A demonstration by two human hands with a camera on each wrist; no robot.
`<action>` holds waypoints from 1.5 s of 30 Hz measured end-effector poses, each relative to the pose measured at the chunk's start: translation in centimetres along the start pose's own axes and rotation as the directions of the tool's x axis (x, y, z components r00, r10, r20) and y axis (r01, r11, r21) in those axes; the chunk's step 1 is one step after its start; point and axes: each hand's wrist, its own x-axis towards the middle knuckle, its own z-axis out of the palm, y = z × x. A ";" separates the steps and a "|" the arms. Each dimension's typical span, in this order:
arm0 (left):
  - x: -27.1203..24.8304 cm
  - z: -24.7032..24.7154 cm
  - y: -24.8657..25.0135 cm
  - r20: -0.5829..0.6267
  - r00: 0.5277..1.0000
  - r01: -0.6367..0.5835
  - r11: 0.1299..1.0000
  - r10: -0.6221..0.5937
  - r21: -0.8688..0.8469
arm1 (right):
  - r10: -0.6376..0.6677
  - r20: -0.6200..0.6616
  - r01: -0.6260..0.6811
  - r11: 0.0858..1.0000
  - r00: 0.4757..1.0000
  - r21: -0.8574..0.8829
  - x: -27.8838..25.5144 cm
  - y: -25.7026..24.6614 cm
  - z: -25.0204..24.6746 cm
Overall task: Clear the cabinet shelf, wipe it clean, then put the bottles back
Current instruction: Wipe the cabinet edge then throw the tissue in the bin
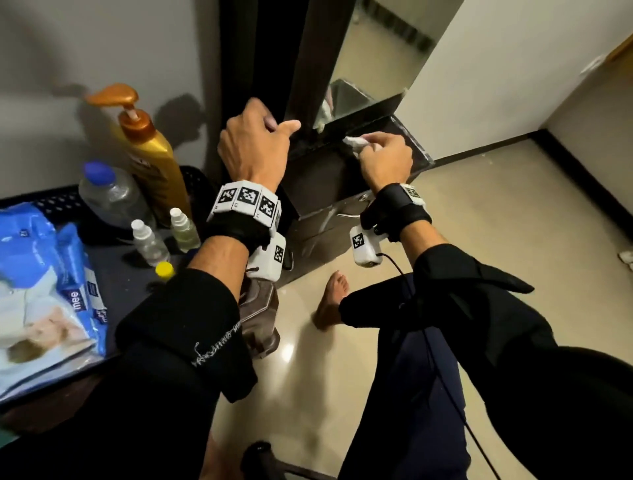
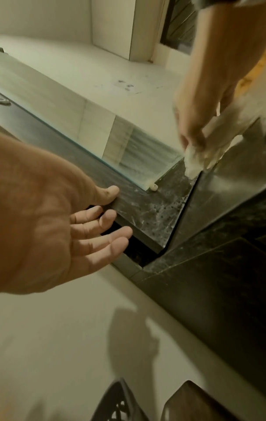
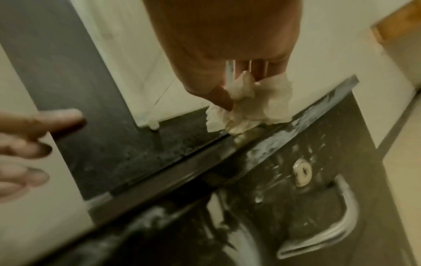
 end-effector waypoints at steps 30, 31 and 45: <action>3.8 5.4 -3.0 -0.143 0.972 0.146 0.959 -0.185 -0.244 | 0.154 0.370 0.065 0.855 0.916 -0.515 19.6 3.5 3.6; 3.1 5.5 -2.8 -0.130 0.973 0.153 0.958 -0.189 -0.242 | 0.163 0.372 0.052 0.861 0.914 -0.505 20.3 4.2 3.7; -5.8 6.4 -2.8 -0.124 0.989 0.041 0.952 -0.082 -0.303 | 0.200 0.240 -0.028 0.820 0.950 -0.572 10.6 10.6 -1.2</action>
